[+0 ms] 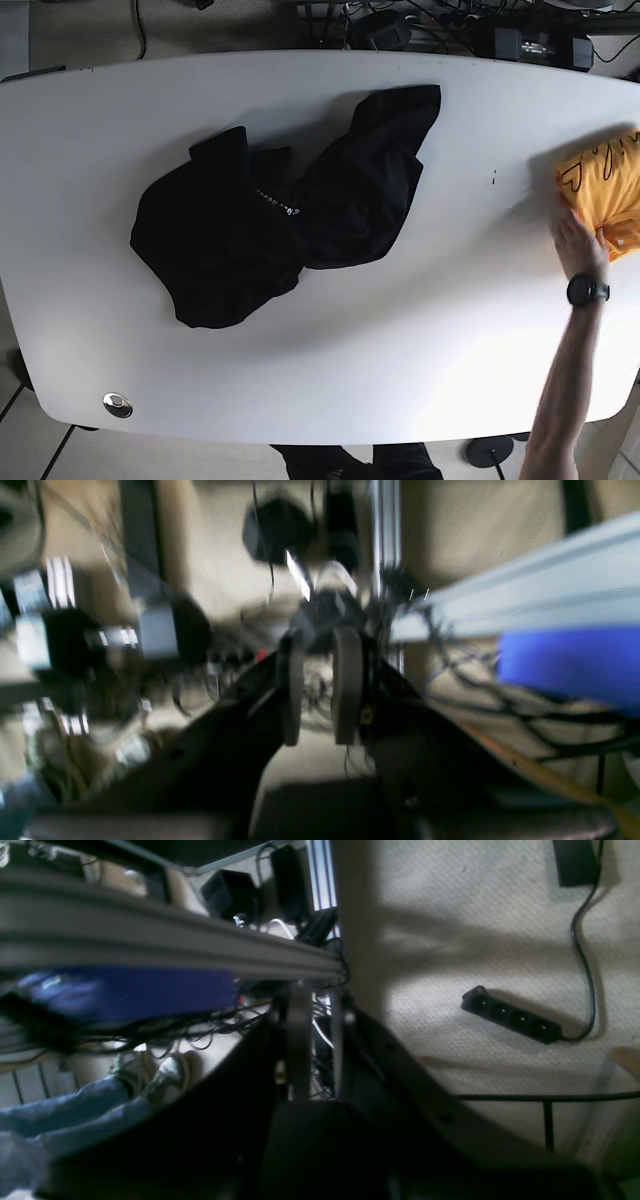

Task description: Fold the T-shirt properly

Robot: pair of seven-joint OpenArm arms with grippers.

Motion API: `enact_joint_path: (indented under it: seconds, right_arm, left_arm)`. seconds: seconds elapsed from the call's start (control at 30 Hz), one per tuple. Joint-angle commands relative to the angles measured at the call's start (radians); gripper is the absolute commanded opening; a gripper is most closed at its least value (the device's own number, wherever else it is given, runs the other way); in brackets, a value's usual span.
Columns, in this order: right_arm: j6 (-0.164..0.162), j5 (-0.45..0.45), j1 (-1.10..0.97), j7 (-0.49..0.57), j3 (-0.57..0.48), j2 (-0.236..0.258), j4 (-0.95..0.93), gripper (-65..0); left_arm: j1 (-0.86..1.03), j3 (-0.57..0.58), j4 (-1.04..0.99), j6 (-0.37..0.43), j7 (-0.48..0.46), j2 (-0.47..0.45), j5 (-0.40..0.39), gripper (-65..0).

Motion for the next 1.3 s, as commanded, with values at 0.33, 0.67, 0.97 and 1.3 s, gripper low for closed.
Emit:
enact_joint_path:
  seconds: [0.33,0.67,0.97,1.3]
  right_arm:
    - [0.012,0.135,-0.281,0.144,0.088,0.060,0.397,-62.5]
    - [0.011,0.166,-0.152,0.134,0.181,0.054,0.558,-62.5]
    - [0.012,0.164,0.043,-0.130,0.250,0.059,0.622,-62.5]
    - [0.011,0.163,0.262,-0.526,0.298,0.053,0.767,-62.5]
  left_arm:
    - [0.277,-0.011,0.646,0.003,-0.053,-0.076,-0.293,-56.1]
    - [0.148,-0.023,0.715,0.004,-0.050,-0.070,-0.288,-53.3]
    - [0.018,-0.008,0.732,0.006,0.098,-0.070,-0.289,-44.0]
    - [-0.128,-0.006,0.827,0.006,0.471,-0.070,-0.294,-43.9]
